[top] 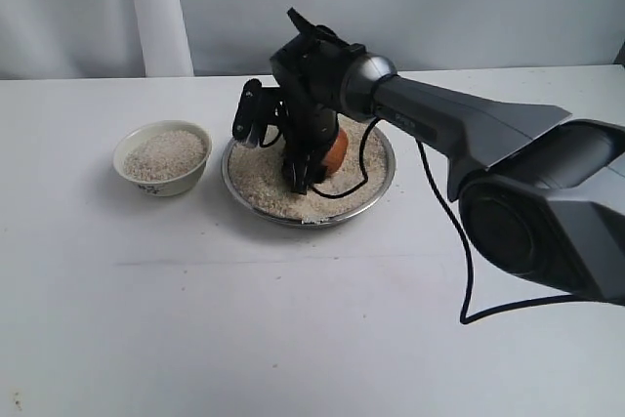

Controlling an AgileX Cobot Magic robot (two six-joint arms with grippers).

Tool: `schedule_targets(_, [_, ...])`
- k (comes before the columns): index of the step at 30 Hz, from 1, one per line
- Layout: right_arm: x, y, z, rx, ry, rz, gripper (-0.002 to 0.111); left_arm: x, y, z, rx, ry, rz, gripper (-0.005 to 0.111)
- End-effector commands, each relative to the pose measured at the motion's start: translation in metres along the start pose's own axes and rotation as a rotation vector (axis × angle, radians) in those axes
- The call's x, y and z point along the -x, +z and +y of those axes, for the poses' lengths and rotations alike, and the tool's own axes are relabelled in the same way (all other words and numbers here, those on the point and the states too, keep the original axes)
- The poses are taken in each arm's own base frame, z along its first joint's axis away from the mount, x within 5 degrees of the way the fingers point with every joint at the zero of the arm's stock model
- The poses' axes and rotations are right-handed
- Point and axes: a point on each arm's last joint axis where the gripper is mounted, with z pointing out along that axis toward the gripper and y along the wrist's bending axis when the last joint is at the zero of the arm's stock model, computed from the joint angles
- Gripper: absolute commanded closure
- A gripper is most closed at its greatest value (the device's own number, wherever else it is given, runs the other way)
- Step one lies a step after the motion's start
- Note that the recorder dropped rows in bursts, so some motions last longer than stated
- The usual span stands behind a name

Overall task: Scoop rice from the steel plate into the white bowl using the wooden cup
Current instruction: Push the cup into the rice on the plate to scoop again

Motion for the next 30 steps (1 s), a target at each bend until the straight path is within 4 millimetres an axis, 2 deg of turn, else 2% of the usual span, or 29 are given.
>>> schedule_targets(1, [0.001,0.022,0.018,0.145,0.103,-0.050,0.108,0.001,0.000,-0.001,-0.007,-0.006,-0.007,0.107])
schedule_targets(6, [-0.002,0.021,0.012,0.173,0.162,-0.090,0.108,0.001,0.000,-0.001,-0.007,-0.006,-0.007,0.107])
schedule_targets(11, [-0.014,0.025,0.002,0.213,0.240,-0.113,0.108,0.001,0.000,-0.001,-0.007,-0.006,-0.007,0.107])
schedule_targets(18, [-0.014,0.021,-0.001,0.216,0.250,-0.124,0.108,0.001,0.000,-0.001,-0.007,-0.006,-0.007,0.107])
schedule_targets(30, [-0.013,-0.010,-0.020,0.230,0.333,-0.240,0.108,0.001,0.000,-0.001,-0.007,-0.006,-0.007,0.107])
